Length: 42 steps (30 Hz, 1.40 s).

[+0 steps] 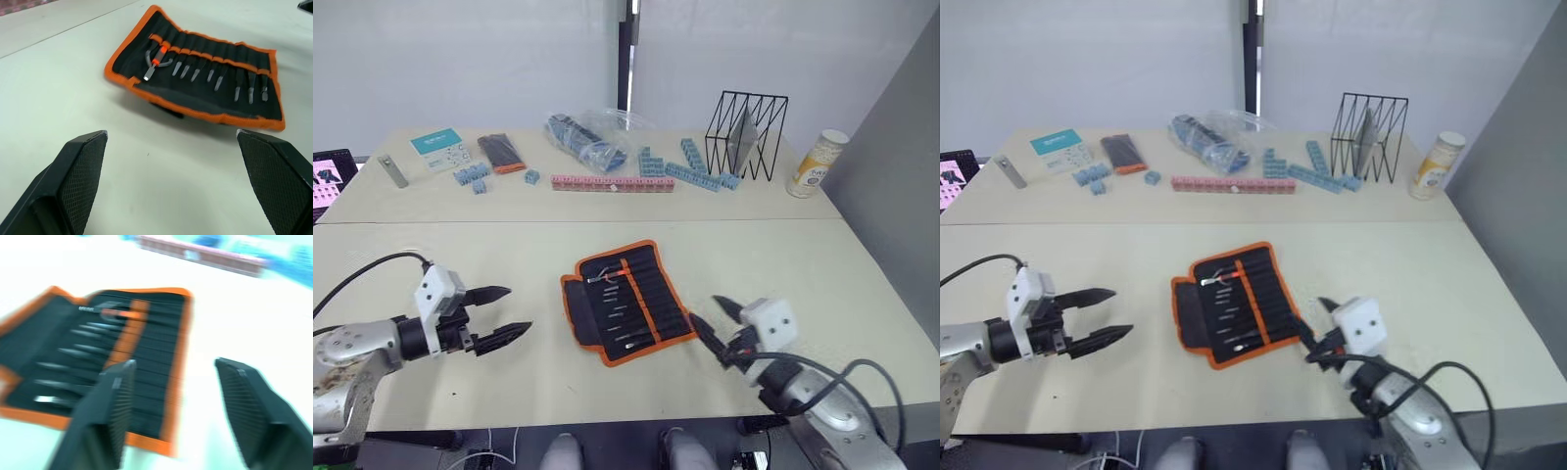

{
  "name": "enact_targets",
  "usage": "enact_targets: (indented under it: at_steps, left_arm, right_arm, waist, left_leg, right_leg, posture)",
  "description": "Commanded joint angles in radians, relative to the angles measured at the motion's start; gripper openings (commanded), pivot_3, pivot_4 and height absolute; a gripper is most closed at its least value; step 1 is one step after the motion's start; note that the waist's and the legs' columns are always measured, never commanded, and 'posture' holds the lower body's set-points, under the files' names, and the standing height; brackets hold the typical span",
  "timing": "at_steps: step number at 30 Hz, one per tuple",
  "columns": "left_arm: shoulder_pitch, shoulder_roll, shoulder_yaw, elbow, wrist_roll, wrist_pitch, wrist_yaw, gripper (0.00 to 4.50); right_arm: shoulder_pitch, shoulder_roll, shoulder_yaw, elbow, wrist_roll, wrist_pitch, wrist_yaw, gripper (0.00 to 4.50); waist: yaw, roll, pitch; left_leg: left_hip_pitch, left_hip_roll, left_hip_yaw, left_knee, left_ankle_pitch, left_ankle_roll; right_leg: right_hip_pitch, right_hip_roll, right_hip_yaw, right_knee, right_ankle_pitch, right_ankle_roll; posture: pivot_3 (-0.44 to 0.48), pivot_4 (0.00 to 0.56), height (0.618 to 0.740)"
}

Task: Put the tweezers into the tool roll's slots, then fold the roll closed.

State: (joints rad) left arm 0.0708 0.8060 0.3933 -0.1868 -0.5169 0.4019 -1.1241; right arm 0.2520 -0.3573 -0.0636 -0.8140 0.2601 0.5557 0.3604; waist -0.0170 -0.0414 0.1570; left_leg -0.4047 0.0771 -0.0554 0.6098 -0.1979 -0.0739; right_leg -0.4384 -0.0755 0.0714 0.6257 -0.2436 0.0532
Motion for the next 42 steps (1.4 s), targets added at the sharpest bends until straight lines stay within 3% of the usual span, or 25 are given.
enact_targets:
  at_steps: [1, 2, 12, 18, 25, 30, 37, 42]
  left_arm:
    - [0.017, 0.011, 0.042, -0.011, -0.017, -0.043, -0.011, 4.50]
    - [0.020, 0.012, 0.044, 0.002, -0.010, -0.056, -0.015, 4.50]
    - [0.074, -0.002, 0.039, 0.010, -0.001, -0.117, -0.015, 4.50]
    - [0.101, -0.050, -0.003, -0.031, 0.009, -0.234, -0.044, 4.50]
    - [0.107, -0.018, -0.041, -0.004, -0.015, -0.290, -0.165, 4.50]
    - [0.092, -0.020, -0.044, 0.003, -0.014, -0.293, -0.162, 4.50]
    - [0.116, -0.019, -0.034, -0.017, -0.027, -0.277, -0.159, 4.50]
    - [0.116, -0.015, -0.040, -0.026, -0.031, -0.261, -0.149, 4.50]
  right_arm:
    - [0.021, -0.006, -0.081, -0.001, 0.032, -0.054, 0.015, 4.28]
    - [0.030, -0.003, -0.083, 0.012, 0.031, -0.068, 0.021, 4.46]
    - [0.021, -0.033, 0.040, 0.042, 0.017, -0.110, 0.083, 4.46]
    - [-0.184, -0.076, 0.330, 0.102, -0.046, -0.072, 0.179, 4.46]
    - [-0.474, -0.012, 0.562, 0.383, -0.129, -0.129, 0.296, 4.46]
    - [-0.543, 0.052, 0.661, 0.492, -0.290, -0.185, 0.213, 4.46]
    - [-0.511, 0.079, 0.676, 0.500, -0.445, -0.249, 0.097, 4.46]
    - [-0.463, 0.083, 0.655, 0.463, -0.453, -0.263, 0.088, 2.96]
  waist:
    - [0.000, 0.001, 0.000]
    - [0.001, 0.001, 0.000]
    - [-0.008, 0.001, 0.001]
    - [-0.013, 0.001, 0.001]
    - [-0.017, 0.000, 0.001]
    - [-0.019, 0.000, 0.000]
    - [-0.020, 0.000, 0.000]
    - [-0.020, 0.000, 0.000]
  left_leg:
    - [0.000, 0.000, 0.000, 0.000, 0.000, 0.000]
    - [0.000, 0.000, 0.000, 0.001, 0.000, 0.000]
    - [0.001, 0.000, 0.001, 0.005, 0.000, 0.000]
    - [0.003, 0.000, 0.000, 0.006, 0.001, 0.001]
    - [0.005, 0.000, 0.000, 0.006, 0.001, 0.002]
    - [0.004, 0.000, -0.002, 0.006, 0.001, 0.002]
    - [0.003, 0.000, -0.002, 0.006, 0.001, 0.001]
    - [0.005, 0.001, -0.002, 0.006, 0.001, 0.002]
  right_leg:
    - [0.000, 0.000, 0.000, 0.001, 0.000, 0.000]
    - [0.000, 0.000, 0.000, 0.001, 0.000, 0.000]
    - [0.002, 0.000, 0.001, 0.003, 0.000, 0.000]
    - [0.002, 0.001, 0.001, 0.005, 0.000, -0.001]
    - [0.004, 0.001, 0.001, 0.005, 0.001, -0.002]
    - [0.004, 0.003, 0.001, 0.007, 0.002, 0.001]
    - [0.003, 0.003, 0.001, 0.007, 0.006, 0.006]
    - [0.003, 0.003, 0.001, 0.009, 0.005, 0.005]
  posture:
    - [0.000, 0.150, 0.717]
    - [0.000, 0.150, 0.717]
    - [0.000, 0.150, 0.717]
    - [0.000, 0.150, 0.717]
    - [0.000, 0.150, 0.717]
    - [0.000, 0.150, 0.717]
    - [0.000, 0.150, 0.717]
    - [0.000, 0.150, 0.717]
